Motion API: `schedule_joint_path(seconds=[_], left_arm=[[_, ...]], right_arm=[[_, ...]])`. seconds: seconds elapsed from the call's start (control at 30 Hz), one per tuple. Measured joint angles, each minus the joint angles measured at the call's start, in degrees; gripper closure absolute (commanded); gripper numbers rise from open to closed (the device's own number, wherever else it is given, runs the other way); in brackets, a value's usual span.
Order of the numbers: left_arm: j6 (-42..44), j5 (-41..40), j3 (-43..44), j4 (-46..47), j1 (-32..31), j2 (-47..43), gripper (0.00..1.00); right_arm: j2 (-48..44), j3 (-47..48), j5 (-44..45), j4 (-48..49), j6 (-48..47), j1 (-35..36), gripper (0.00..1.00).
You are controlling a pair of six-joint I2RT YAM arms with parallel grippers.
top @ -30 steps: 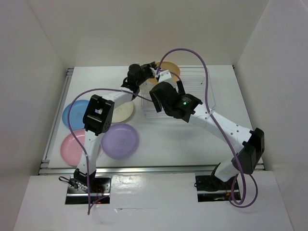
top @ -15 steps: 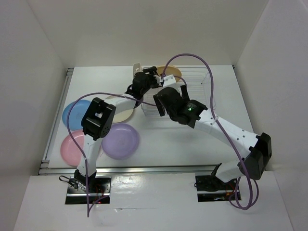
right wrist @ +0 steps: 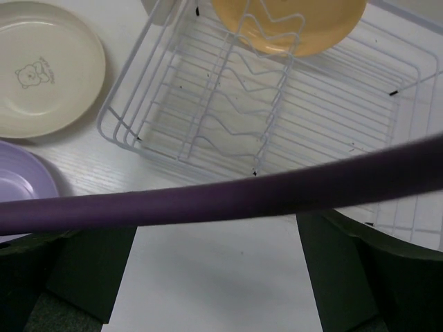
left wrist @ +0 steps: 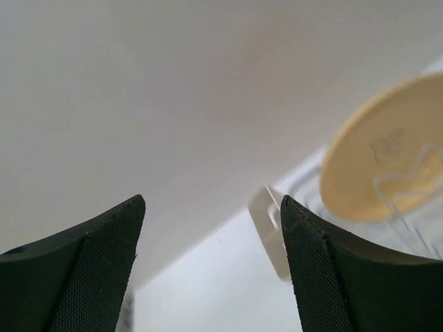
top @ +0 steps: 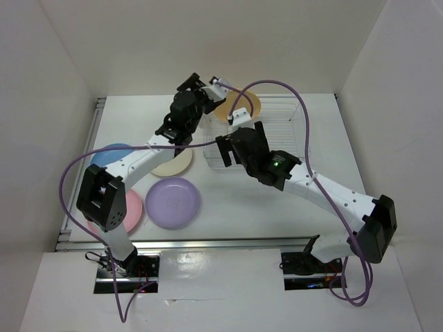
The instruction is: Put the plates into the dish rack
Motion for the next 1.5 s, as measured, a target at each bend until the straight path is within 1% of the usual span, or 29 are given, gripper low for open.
schedule_joint_path(seconds=[0.07, 0.1, 0.17, 0.23, 0.27, 0.3, 0.37, 0.47, 0.6, 0.73, 0.83, 0.9, 1.03, 1.1, 1.23, 1.33, 1.43, 1.5], left_arm=[[-6.0, -1.8, 0.0, -6.8, 1.4, -0.9, 0.15], [-9.1, -1.3, 0.0, -10.9, 2.6, -0.9, 0.18], [-15.2, 0.9, 0.1, -20.2, 6.1, -0.9, 0.19], [-20.7, 3.8, 0.3, -29.7, 11.3, -0.7, 0.26], [-22.7, 5.2, 0.3, -33.2, 13.7, -0.7, 0.26], [-24.3, 6.3, 0.3, -36.3, 16.2, -0.7, 0.24], [-27.0, 7.9, -0.4, -39.8, 21.0, -1.0, 0.19], [-29.9, 11.5, -0.7, -45.0, 26.1, -1.8, 0.18], [-29.2, 16.1, -0.7, -48.0, 29.6, -2.0, 0.17], [-24.8, 20.7, -2.1, -48.2, 30.0, -1.3, 0.17], [-22.4, 24.2, -2.2, -48.3, 29.9, 2.2, 0.19], [-21.6, 25.7, -1.9, -48.8, 29.9, 6.0, 0.19], [-20.4, 26.7, 0.0, -50.6, 29.9, 13.9, 0.20], [-20.3, 26.9, 1.4, -51.6, 30.1, 16.4, 0.20], [-20.2, 27.2, 6.7, -52.3, 31.0, 18.0, 0.22], [-20.2, 27.8, 9.2, -52.2, 32.2, 18.2, 0.26], [-20.0, 28.9, 9.6, -52.2, 33.1, 18.2, 0.26], [-19.4, 28.3, 8.2, -51.8, 33.3, 17.8, 0.26]], right_arm=[[-0.3, -0.3, 0.1, 1.6, -1.4, 0.0, 0.00], [-0.4, -0.3, 0.3, 2.1, -2.0, 0.0, 0.00], [-0.5, -0.3, 0.9, 2.9, -2.7, 0.0, 0.00], [-0.5, -0.3, 1.7, 3.0, -2.8, -0.2, 0.00], [-0.5, -0.3, 1.9, 3.0, -2.7, -0.2, 0.00], [-0.5, -0.3, 2.1, 2.9, -2.3, -0.2, 0.00], [-0.5, -0.3, 2.4, 2.7, -1.4, -0.2, 0.00], [-0.5, -0.2, 2.4, 2.3, 0.1, -0.2, 0.00], [-0.5, -0.2, 2.3, 1.4, 1.2, -0.2, 0.00], [-0.5, -0.2, 2.2, 1.0, 1.1, -0.2, 0.00], [-0.7, -0.2, 2.2, 0.9, 1.1, -0.2, 0.00], [-1.1, -0.2, 2.2, 0.6, 1.2, -0.2, 0.00], [-2.1, -0.2, 2.4, -0.2, 1.4, -0.2, 0.00], [-2.4, -0.2, 2.7, -0.5, 1.4, -0.2, 0.00], [-2.4, -0.2, 2.9, -0.8, 1.6, -0.2, 0.00], [-2.2, -0.1, 3.1, -0.9, 1.6, -0.2, 0.00], [-1.0, 0.3, 3.1, -1.1, 1.6, -0.2, 0.00], [0.4, 1.0, 3.0, -1.1, 1.6, -0.2, 0.00]])
